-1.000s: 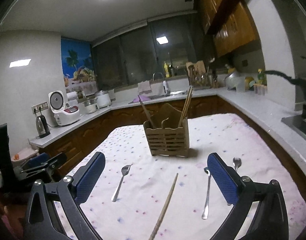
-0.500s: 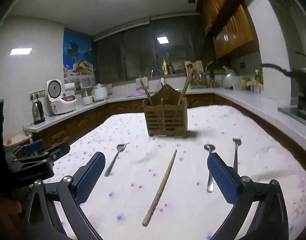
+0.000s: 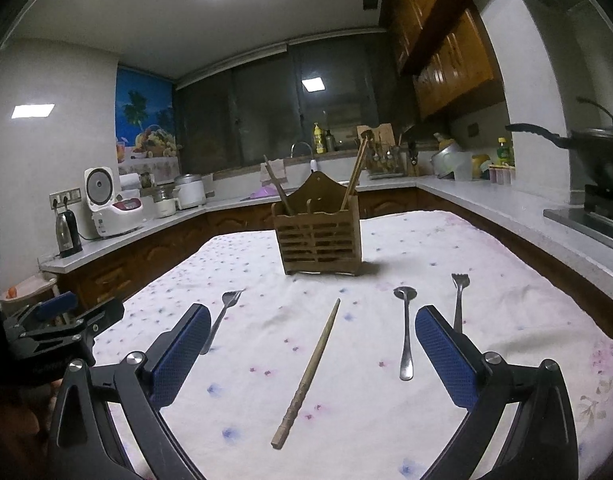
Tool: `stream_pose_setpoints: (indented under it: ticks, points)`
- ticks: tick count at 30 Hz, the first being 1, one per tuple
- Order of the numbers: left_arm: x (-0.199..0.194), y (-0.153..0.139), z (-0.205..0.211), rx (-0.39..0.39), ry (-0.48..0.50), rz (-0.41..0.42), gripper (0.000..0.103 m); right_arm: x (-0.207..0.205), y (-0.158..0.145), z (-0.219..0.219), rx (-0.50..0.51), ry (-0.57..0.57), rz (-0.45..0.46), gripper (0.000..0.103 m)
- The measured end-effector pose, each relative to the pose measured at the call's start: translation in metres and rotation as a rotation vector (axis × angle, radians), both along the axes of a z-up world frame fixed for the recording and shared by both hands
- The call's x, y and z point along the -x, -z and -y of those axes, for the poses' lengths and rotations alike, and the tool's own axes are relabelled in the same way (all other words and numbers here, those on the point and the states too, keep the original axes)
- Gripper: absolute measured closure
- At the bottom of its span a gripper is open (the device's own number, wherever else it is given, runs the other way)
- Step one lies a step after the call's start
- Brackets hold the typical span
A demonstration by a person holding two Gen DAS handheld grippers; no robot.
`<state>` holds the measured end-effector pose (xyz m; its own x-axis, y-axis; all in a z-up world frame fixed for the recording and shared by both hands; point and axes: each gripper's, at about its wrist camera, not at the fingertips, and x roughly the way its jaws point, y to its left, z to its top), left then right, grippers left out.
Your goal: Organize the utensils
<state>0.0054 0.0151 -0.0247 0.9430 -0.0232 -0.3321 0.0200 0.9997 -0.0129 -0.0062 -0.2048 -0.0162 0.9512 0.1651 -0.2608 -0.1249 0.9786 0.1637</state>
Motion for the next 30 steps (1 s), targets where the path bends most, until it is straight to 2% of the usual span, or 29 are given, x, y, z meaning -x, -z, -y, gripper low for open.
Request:
stream_pose_setpoints:
  ticks: [9,30]
  points:
    - [0.001,-0.0002,0.0041,-0.023,0.011,-0.014,0.0,0.0014,-0.0008,0.0011,-0.003,-0.003,-0.006,0.0]
    - [-0.0019,-0.0006,0.0032,-0.023,0.008,-0.024,0.0,0.0003,-0.0012,0.0021,-0.007,-0.004,-0.012,0.0]
